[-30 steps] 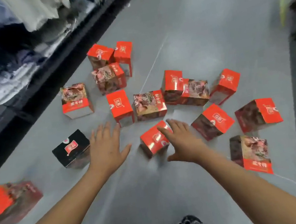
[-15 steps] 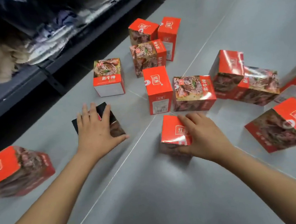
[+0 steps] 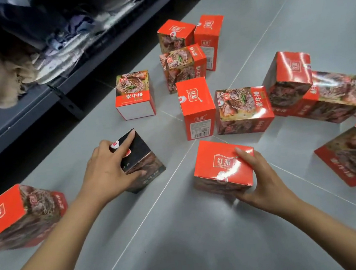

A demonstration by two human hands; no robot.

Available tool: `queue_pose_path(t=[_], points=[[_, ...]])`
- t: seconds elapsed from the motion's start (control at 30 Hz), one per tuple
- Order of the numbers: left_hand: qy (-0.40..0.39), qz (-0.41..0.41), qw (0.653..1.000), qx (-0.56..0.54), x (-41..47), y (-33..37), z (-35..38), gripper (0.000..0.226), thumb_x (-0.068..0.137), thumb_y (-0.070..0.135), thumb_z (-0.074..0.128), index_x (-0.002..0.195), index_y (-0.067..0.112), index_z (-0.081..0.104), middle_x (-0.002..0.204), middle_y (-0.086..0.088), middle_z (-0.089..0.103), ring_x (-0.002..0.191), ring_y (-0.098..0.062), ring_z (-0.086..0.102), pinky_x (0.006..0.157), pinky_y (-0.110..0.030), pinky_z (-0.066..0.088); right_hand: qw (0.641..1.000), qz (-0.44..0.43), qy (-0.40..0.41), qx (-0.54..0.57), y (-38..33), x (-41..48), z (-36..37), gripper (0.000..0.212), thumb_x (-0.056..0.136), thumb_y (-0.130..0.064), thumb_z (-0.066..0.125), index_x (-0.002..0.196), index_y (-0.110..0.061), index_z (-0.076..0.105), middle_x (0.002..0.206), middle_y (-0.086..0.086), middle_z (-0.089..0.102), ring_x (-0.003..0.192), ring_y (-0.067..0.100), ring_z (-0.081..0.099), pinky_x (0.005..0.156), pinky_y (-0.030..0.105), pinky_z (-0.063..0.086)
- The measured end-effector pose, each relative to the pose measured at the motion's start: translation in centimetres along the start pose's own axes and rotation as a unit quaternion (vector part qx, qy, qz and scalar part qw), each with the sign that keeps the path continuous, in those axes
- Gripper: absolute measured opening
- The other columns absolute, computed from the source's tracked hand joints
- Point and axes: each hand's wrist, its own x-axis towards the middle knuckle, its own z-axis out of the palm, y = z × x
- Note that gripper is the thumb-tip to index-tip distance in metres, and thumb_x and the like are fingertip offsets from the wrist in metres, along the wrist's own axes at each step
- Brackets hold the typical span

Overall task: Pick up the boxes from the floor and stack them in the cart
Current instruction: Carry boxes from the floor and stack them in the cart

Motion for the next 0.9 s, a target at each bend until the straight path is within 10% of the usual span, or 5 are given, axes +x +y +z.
queue_pose_path(t=[0.47, 0.9], points=[[0.014, -0.058, 0.998, -0.028, -0.3, 5.3, -8.6, 0.101, 0.060, 0.049, 0.084, 0.147, 0.042, 0.031, 0.113, -0.010, 0.043, 0.107, -0.031, 0.043, 0.082, -0.044, 0.046, 0.981, 0.176, 0.054, 0.052, -10.2, 2.8, -4.1, 0.090, 0.051, -0.050, 0.069, 0.134, -0.056, 0.034, 0.114, -0.015, 0.043, 0.109, -0.006, 0.047, 0.088, 0.017, 0.046], [-0.010, -0.041, 0.998, -0.046, -3.4, 12.8, -41.0, 0.100, 0.061, 0.063, 0.076, 0.145, 0.052, 0.023, 0.114, -0.005, 0.041, 0.103, -0.029, 0.044, 0.084, -0.044, 0.048, 0.984, 0.177, 0.012, -0.034, -37.8, 8.7, -27.3, 0.097, 0.046, -0.036, 0.077, 0.129, -0.062, 0.034, 0.119, -0.019, 0.041, 0.109, -0.019, 0.038, 0.082, -0.002, 0.032]])
